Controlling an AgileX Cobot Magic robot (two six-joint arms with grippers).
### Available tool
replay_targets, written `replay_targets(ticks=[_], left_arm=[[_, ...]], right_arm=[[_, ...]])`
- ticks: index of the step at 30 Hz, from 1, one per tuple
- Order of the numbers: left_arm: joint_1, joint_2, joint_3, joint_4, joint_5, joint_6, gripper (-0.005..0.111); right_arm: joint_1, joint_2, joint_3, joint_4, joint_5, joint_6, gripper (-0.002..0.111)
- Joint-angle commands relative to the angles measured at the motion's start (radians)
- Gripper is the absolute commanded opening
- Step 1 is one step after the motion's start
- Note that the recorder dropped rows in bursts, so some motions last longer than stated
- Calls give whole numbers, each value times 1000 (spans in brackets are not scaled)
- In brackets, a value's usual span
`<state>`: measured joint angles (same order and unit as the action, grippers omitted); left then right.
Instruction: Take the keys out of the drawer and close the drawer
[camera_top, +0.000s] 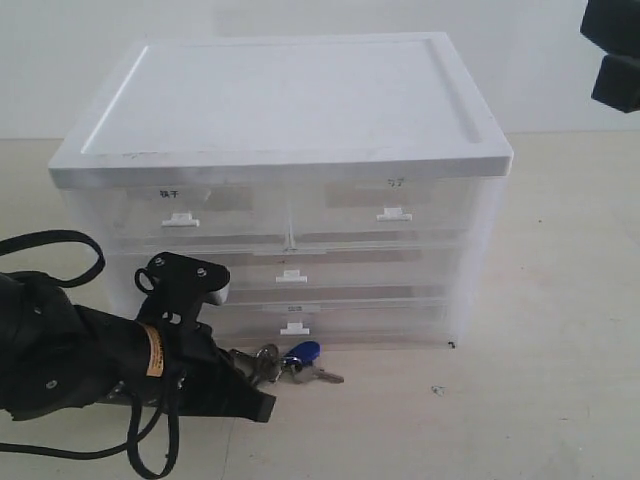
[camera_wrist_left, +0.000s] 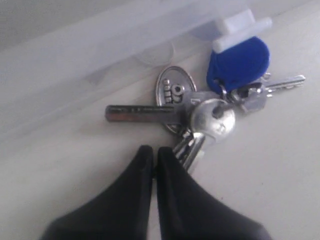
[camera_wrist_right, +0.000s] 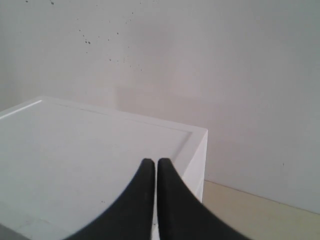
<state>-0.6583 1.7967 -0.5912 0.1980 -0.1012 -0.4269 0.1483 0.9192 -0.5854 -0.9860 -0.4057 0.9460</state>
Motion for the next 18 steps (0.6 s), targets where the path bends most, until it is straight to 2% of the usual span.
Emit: replay_targets(ticks=[1, 7, 10, 18], left_arm=[[-14, 37, 6, -7, -21, -23, 5], [-76, 71, -98, 2, 48, -23, 5], [-74, 72, -126, 2, 95, -18, 5], [-73, -107, -49, 4, 154, 0, 5]], right_arm=[[0, -1, 7, 5, 2, -3, 0], [0, -1, 7, 5, 7, -3, 0], [0, -1, 7, 5, 7, -3, 0], [0, -1, 7, 5, 9, -3, 0]])
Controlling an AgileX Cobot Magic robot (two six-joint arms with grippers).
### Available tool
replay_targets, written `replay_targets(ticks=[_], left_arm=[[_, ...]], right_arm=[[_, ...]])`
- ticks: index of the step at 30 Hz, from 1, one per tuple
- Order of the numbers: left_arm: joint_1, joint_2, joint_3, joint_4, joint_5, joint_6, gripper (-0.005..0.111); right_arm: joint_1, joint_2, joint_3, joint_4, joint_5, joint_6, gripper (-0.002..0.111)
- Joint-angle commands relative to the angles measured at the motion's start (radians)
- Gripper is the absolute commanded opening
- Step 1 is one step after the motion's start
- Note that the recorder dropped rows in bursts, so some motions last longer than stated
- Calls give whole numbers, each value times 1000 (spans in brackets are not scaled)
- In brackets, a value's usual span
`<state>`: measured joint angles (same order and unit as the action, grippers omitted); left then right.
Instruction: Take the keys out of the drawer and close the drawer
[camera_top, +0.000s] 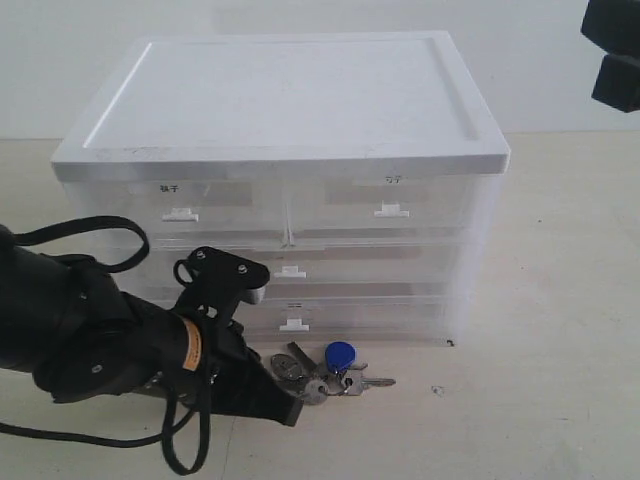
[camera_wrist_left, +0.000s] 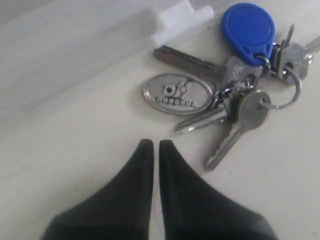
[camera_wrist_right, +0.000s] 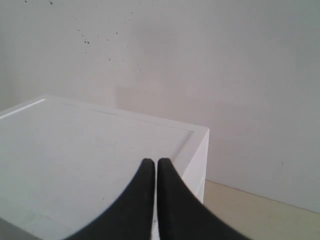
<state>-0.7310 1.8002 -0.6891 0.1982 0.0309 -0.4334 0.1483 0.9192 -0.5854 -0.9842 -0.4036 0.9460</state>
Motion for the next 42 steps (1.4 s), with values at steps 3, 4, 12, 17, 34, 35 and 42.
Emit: replay_targets(ticks=[3, 4, 12, 17, 34, 35, 42], left_arm=[[-3, -244, 108, 4, 22, 7, 5], [-3, -295, 131, 4, 22, 7, 5], [-3, -761, 296, 12, -17, 57, 5], [-3, -1041, 384, 12, -112, 60, 5], [-1, -1544, 545, -5, 15, 25, 5], [-1, -1555, 545, -7, 33, 25, 5], [-1, -1574, 545, -25, 136, -15, 5]], right_arm=[[0, -1, 7, 0, 7, 1, 0], [0, -1, 12, 0, 5, 1, 0], [0, -145, 86, 7, -18, -18, 0], [0, -323, 165, 68, -18, -18, 0], [0, -784, 330, 137, 190, 126, 0], [0, -789, 330, 137, 199, 132, 0], [0, -798, 330, 137, 209, 153, 0]])
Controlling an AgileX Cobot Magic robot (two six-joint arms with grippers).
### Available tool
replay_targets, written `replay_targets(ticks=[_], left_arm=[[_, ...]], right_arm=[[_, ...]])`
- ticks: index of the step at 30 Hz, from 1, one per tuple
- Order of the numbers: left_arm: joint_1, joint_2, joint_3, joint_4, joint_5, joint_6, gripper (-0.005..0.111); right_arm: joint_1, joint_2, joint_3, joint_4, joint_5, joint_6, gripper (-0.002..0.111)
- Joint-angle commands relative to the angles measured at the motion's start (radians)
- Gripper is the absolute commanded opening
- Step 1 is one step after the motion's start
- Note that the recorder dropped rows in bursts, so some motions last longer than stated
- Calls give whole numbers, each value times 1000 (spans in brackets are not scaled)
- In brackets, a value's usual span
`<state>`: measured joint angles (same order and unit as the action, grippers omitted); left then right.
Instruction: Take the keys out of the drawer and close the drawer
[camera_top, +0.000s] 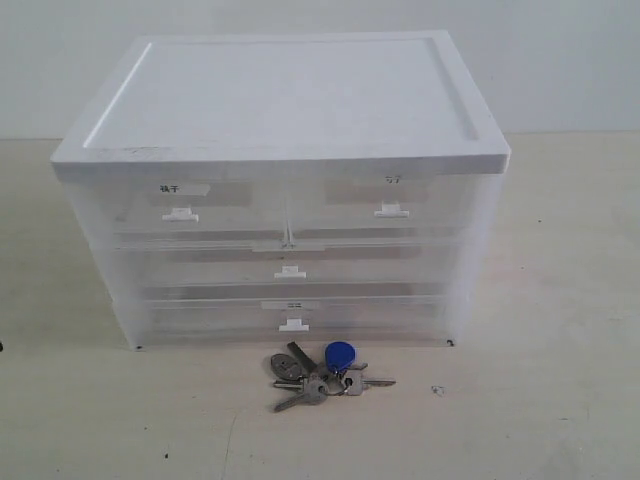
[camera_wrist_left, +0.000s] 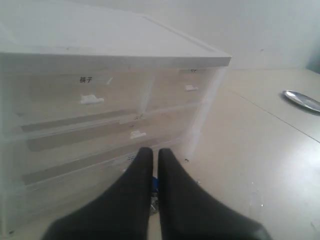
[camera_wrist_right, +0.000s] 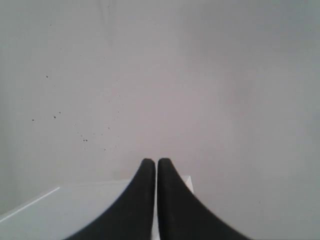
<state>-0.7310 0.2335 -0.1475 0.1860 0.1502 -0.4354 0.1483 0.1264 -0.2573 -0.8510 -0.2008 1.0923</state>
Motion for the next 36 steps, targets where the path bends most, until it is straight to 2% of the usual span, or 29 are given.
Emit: replay_targets(ticks=[1, 4, 13, 18, 22, 25, 30, 33, 36], left_arm=[[-1, -7, 3, -13, 17, -13, 5], [-1, -7, 3, -9, 17, -13, 5], [-1, -10, 10, -9, 19, -11, 5], [1, -27, 73, -9, -1, -4, 5], [27, -51, 132, -1, -1, 67, 5], [82, -70, 148, -6, -5, 69, 5], [202, -93, 148, -40, 73, 105, 5], [297, -108, 148, -168, 75, 262, 5], [426, -119, 148, -326, 75, 446, 5]], right_arm=[[0, -5, 2, 3, 7, 6, 0], [0, -5, 2, 30, 4, 98, 0], [0, -5, 2, 30, 4, 106, 0], [0, -5, 2, 30, 5, 106, 0], [0, -5, 2, 30, 5, 106, 0], [0, -5, 2, 30, 5, 106, 0], [0, -5, 2, 30, 5, 106, 0], [0, -5, 2, 30, 5, 106, 0], [0, -5, 2, 30, 5, 106, 0]])
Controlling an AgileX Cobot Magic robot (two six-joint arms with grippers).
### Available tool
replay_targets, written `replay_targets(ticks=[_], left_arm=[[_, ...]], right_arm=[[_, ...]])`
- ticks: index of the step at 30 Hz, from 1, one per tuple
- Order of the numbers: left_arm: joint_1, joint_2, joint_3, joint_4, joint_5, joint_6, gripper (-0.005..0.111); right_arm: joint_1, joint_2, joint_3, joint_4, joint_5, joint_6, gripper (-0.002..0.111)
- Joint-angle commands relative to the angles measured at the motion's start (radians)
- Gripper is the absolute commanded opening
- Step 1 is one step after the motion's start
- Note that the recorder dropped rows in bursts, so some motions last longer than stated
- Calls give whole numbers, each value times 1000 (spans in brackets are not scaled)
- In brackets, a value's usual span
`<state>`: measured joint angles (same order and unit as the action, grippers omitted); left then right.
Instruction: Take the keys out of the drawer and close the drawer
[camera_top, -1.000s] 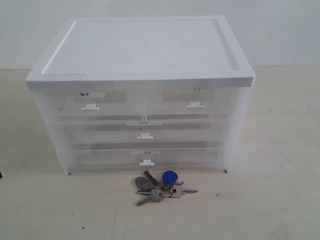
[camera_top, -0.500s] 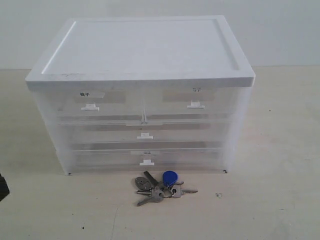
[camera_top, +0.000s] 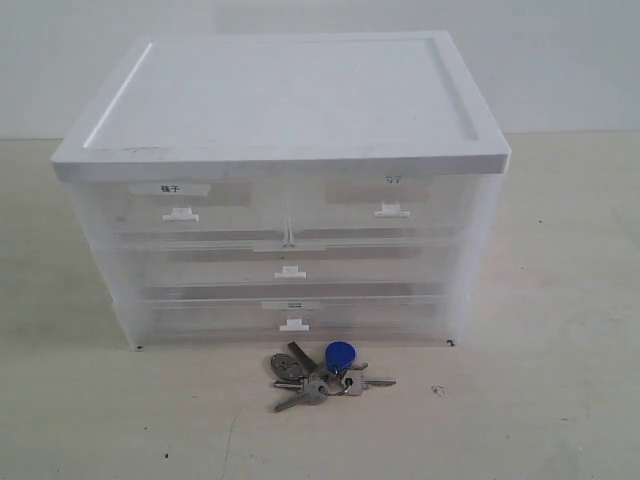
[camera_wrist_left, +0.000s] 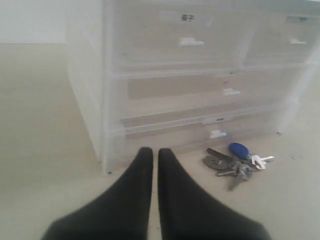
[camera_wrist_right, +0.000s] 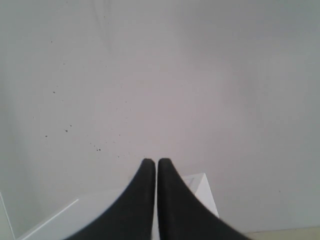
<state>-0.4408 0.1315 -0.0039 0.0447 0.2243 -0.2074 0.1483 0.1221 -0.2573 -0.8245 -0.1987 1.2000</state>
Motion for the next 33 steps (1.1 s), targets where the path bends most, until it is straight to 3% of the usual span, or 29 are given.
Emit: replay_targets(ticks=[1, 7, 10, 33], left_arm=[[179, -22, 4, -209, 1, 252, 5], [425, -120, 4, -182, 27, 260, 5], [480, -131, 4, -143, 55, 260, 5], [490, -131, 4, -55, 61, 291, 5]], right_arm=[[0, -1, 2, 3, 3, -2, 0], [0, -1, 2, 3, 3, -2, 0], [0, 1, 2, 3, 9, -2, 0], [0, -1, 2, 3, 3, -2, 0]])
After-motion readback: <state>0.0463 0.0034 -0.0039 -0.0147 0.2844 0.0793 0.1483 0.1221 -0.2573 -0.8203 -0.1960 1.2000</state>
